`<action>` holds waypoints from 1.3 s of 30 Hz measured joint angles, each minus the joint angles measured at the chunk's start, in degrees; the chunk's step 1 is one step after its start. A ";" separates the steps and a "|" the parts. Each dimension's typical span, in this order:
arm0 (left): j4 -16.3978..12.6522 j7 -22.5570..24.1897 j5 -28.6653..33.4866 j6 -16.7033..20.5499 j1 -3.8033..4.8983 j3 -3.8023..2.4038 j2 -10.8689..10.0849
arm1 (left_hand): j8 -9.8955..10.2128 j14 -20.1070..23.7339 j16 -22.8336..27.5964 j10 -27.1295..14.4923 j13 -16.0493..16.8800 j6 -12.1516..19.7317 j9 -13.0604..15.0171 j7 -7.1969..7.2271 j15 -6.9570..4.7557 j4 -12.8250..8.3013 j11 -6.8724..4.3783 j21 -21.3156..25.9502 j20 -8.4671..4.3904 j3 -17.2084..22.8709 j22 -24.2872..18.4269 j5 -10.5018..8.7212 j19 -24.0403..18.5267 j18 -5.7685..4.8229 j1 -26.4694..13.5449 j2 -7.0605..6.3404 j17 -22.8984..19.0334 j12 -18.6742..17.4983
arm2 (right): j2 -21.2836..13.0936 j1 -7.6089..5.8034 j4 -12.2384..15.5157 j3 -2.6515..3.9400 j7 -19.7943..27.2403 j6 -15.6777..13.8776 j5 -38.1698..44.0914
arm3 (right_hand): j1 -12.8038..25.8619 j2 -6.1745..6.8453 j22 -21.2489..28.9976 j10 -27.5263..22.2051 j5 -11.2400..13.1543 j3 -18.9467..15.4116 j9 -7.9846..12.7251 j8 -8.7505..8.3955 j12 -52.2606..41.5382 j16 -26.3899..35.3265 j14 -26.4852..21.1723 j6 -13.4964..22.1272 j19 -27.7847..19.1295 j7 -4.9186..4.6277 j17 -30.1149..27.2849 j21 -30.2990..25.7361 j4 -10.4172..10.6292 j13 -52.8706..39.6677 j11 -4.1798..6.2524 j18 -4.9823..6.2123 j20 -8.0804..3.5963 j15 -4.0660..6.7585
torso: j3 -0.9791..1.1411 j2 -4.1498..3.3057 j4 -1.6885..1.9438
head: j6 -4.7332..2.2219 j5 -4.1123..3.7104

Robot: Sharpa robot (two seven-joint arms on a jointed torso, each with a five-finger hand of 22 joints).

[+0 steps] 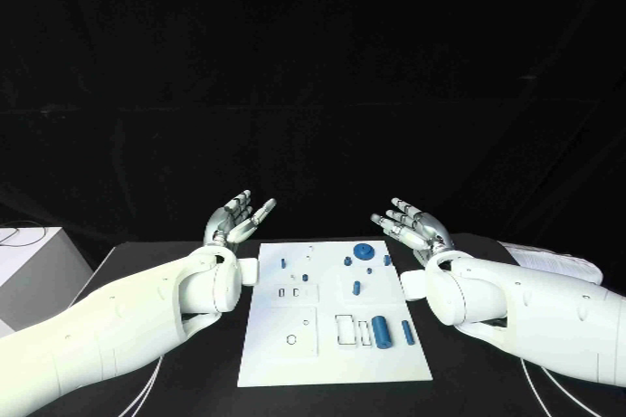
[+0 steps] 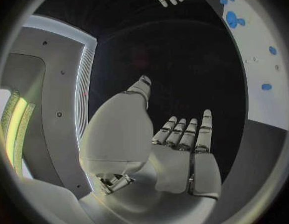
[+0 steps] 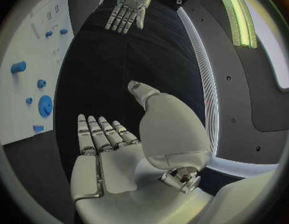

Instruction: Assemble the parts on the task board

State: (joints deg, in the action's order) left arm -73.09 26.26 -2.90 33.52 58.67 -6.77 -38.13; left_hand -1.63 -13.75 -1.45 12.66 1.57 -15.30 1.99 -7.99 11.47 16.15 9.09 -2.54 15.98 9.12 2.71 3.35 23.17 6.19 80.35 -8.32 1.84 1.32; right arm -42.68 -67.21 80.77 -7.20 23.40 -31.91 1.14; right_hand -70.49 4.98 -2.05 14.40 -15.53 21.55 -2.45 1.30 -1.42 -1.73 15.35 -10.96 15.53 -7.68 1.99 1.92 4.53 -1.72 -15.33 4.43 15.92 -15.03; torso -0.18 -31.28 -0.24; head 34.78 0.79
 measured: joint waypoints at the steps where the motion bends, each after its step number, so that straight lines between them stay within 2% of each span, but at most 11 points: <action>1: 0.45 -0.16 -0.25 -0.71 -0.03 -0.15 0.18 | 0.00 0.00 0.00 0.18 0.00 -0.12 0.00 -0.11 0.00 -0.01 -0.18 0.00 0.00 -0.01 0.00 0.00 0.00 0.00 0.45 -0.05 0.00 0.00 | 0.10 -0.31 -0.41 -0.29 -0.44 1.09 0.19 | -0.46 0.01 -0.02 0.13 0.00 0.21 -0.02 0.14 0.00 0.00 0.19 -0.32 0.20 -0.09 0.06 0.13 -0.04 -0.01 -0.13 0.01 0.20 -0.09 | 0.00 -0.01 0.00 | 0.00 0.00; 3: 1.10 -0.52 -0.77 -2.12 -0.06 -0.38 0.45 | -0.22 -0.42 0.00 0.62 0.10 -0.81 0.12 -0.20 0.42 0.54 0.25 0.00 0.41 0.22 0.11 0.21 0.81 0.90 2.58 -0.23 0.09 0.00 | 0.30 -0.90 -1.21 -0.86 -1.39 3.48 0.63 | -1.42 0.07 -0.13 0.53 0.00 0.64 -0.12 0.24 -0.22 -0.11 0.95 -0.70 0.40 -0.12 0.13 0.14 -0.19 -0.06 -0.50 0.00 0.41 -0.12 | 0.00 -0.01 -0.01 | 0.00 0.00; 9: 1.19 -1.14 -1.68 -4.43 -0.12 -0.40 0.22 | -0.90 -4.46 -1.08 4.42 0.48 -3.69 0.58 -0.36 1.29 0.60 1.44 -0.72 0.75 0.83 0.35 0.21 2.53 0.90 3.42 0.91 0.71 0.57 | 0.78 -1.68 -3.17 -1.54 -3.01 7.66 2.76 | -3.63 0.31 -0.46 3.92 0.00 1.55 -0.60 0.93 -0.61 -0.91 4.23 -3.42 2.61 -0.32 0.64 0.99 -1.10 -0.35 -0.44 0.02 0.68 -0.01 | -0.01 -0.01 -0.01 | 0.27 0.00; 12: 0.45 -1.37 -2.15 -6.01 -0.13 -0.40 -1.61 | -2.56 -14.75 -3.32 12.37 1.00 -10.00 1.58 -0.73 2.22 0.22 2.93 -3.52 0.72 2.17 1.58 0.21 12.45 0.89 3.43 2.24 2.16 1.48 | 0.80 -2.41 -6.22 -1.46 -3.07 7.86 8.35 | -4.97 0.48 -0.84 8.76 0.00 2.38 -1.34 2.05 -1.28 -1.96 9.17 -7.18 5.45 -0.56 1.30 1.95 -1.92 -0.71 -0.17 0.88 0.73 0.44 | -0.11 -0.13 -0.02 | 1.36 -0.25; 14: 0.01 -1.45 -2.38 -6.51 -0.13 -0.40 -2.17 | -3.39 -21.13 -4.78 17.08 1.31 -13.29 2.10 -0.98 1.49 0.04 3.63 -4.89 0.62 2.62 2.02 0.21 16.74 0.95 3.71 2.52 3.10 1.85 | 0.87 -2.67 -6.78 -1.43 -3.07 7.78 10.88 | -5.35 0.87 -1.13 11.98 0.14 2.74 -1.79 2.72 -1.70 -2.64 12.36 -9.59 7.84 -0.73 1.74 2.69 -2.36 -0.90 0.06 1.02 0.70 0.81 | -0.14 -0.23 -0.02 | 1.68 -0.32; 16: -0.93 -1.54 -2.76 -7.18 -0.13 -0.41 -2.67 | -5.32 -29.92 -7.37 27.93 1.97 -20.16 3.20 -1.55 0.30 -0.44 4.05 -6.96 0.52 3.13 2.62 0.21 21.19 3.06 4.14 2.95 4.68 3.46 | 1.17 -2.95 -7.37 -1.43 -3.05 7.64 14.55 | -6.07 1.00 -1.60 16.60 0.55 3.08 -2.45 3.71 -2.18 -3.61 16.79 -13.02 11.84 -0.96 2.33 3.89 -3.13 -1.14 0.42 2.23 0.68 1.38 | -0.16 -0.43 -0.02 | 1.87 -0.42; 17: -1.42 -1.58 -2.97 -7.48 -0.13 -0.42 -2.89 | -6.92 -33.55 -8.71 34.17 2.28 -25.93 4.13 -2.24 -0.64 -0.67 3.60 -8.29 0.34 3.66 2.99 0.21 23.79 3.67 4.23 3.03 5.59 4.54 | 1.34 -3.08 -7.70 -1.43 -3.05 7.57 16.31 | -6.32 1.25 -1.89 19.84 0.56 3.42 -2.95 4.47 -2.48 -4.29 19.72 -15.67 14.51 -1.14 2.70 4.75 -3.47 -1.31 0.76 2.22 0.65 1.84 | -0.19 -0.55 -0.01 | 1.93 -0.44; 21: -3.48 -1.78 -4.04 -8.68 -0.10 -0.64 -4.23 | -9.09 -41.22 -12.49 41.77 2.53 -32.85 5.26 -3.92 -3.02 -1.29 1.89 -12.01 -1.54 5.07 4.24 0.20 30.03 3.67 4.22 3.04 8.66 5.52 | 1.91 -3.92 -9.47 -1.39 -3.11 7.15 24.48 | -6.94 1.88 -2.84 29.56 0.90 4.65 -4.53 6.99 -3.04 -6.66 29.01 -24.91 22.92 -2.11 3.85 7.66 -4.71 -1.62 2.22 3.56 0.13 3.69 | -0.19 -1.30 0.13 | 2.04 -0.57; 23: -4.65 -1.99 -4.65 -9.28 -0.11 -0.90 -5.15 | -9.68 -43.13 -13.75 44.05 2.63 -34.30 5.46 -4.41 -3.77 -1.29 1.23 -13.16 -2.31 5.71 4.65 0.21 31.61 3.65 4.32 2.94 10.01 5.65 | 2.10 -4.39 -10.19 -1.35 -3.38 6.92 29.05 | -7.43 2.37 -3.32 33.50 0.90 5.21 -5.06 7.93 -3.12 -7.78 33.11 -28.56 26.56 -2.66 4.39 9.18 -5.26 -1.65 2.97 4.46 -0.46 4.70 | -0.22 -1.68 0.24 | 2.01 -0.67; 31: -9.84 -3.25 -5.15 -11.26 -0.09 -2.81 -8.04 | -10.54 -49.32 -26.04 49.98 2.88 -36.64 5.84 -4.09 -6.74 -1.13 -0.76 -22.01 -5.96 9.18 9.23 0.20 37.89 3.60 4.39 1.47 19.25 5.10 | 2.15 -6.67 -10.32 -1.21 -6.54 6.50 46.20 | -8.26 3.20 -9.84 45.30 0.90 5.26 -5.96 9.49 -2.88 -14.43 52.27 -39.22 40.69 -4.62 8.89 21.83 -6.61 -1.76 6.24 4.48 -5.66 10.07 | -0.37 -4.10 0.83 | 0.97 -1.55; 39: -14.71 -4.68 -5.06 -12.45 -0.10 -4.19 -11.15 | -10.82 -47.44 -38.29 50.84 2.88 -36.84 6.28 -3.89 -7.58 -1.53 -1.10 -33.39 -6.81 12.45 16.54 0.20 37.41 3.57 3.25 -0.23 27.57 3.54 | 2.63 -8.94 -10.15 -1.13 -13.08 8.52 62.05 | -6.40 5.78 -28.82 50.44 0.90 7.98 -6.31 8.78 -2.59 -36.55 65.28 -44.19 51.70 -3.31 25.90 44.13 -6.60 -1.88 8.38 5.31 -9.08 13.18 | -0.49 -6.54 1.42 | 0.19 -2.23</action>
State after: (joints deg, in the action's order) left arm -87.80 21.59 -7.96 21.07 58.57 -10.96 -49.28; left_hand -12.45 -61.19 -39.74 63.50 4.45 -52.14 8.27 -11.88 3.89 14.61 7.99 -35.93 9.17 21.57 19.25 3.56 60.58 9.76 83.59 -8.54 29.40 4.86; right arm -40.05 -76.15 70.62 -8.33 10.32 -23.39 63.19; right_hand -76.89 10.76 -30.87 64.84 -14.63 29.53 -8.76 10.08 -4.01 -38.29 80.63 -55.15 67.23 -10.99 27.89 46.05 -2.07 -3.59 -6.95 9.74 6.84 -1.85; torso -0.67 -37.82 1.18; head 34.96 -1.44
